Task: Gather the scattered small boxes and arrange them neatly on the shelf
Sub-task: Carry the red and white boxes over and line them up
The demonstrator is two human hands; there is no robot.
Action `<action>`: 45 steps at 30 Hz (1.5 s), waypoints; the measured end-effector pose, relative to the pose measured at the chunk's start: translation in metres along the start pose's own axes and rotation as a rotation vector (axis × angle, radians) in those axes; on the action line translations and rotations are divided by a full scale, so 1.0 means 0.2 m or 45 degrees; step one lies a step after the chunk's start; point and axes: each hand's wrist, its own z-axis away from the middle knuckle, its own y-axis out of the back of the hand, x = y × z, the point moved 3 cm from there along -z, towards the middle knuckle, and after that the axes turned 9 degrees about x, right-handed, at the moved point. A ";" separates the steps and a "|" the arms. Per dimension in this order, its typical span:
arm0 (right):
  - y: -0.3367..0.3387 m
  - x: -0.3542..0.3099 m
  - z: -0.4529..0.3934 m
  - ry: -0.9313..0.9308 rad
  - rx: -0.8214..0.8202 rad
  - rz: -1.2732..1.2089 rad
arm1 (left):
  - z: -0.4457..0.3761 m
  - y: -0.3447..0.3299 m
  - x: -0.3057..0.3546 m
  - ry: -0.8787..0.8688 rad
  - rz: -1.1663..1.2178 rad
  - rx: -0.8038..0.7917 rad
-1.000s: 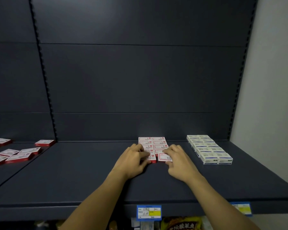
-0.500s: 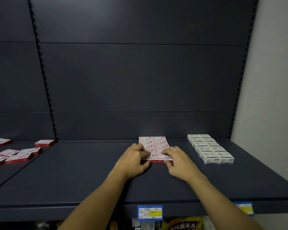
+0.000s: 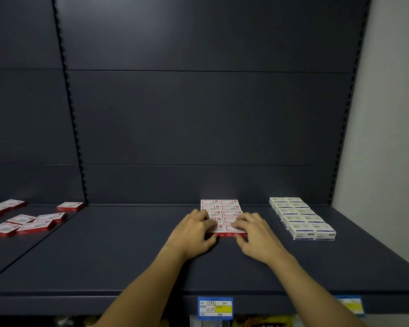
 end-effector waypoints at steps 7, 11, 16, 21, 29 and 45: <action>0.07 -0.04 0.00 -0.077 -0.162 0.133 | 0.03 0.08 0.01 -0.016 -0.158 -0.140; 0.13 -0.10 -0.05 -0.090 -0.223 0.204 | 0.07 0.19 -0.03 0.038 -0.234 -0.152; 0.17 -0.23 -0.14 -0.026 -0.302 0.164 | 0.17 0.39 -0.15 0.182 -0.367 -0.192; 0.14 -0.40 -0.21 0.064 -0.383 0.158 | 0.31 0.60 -0.24 0.405 -0.429 -0.262; 0.07 -0.73 -0.23 0.162 -0.441 0.114 | 0.57 0.86 -0.39 0.692 -0.522 -0.394; -0.10 -1.47 -0.28 0.245 -0.481 0.034 | 1.04 1.24 -0.71 0.875 -0.487 -0.394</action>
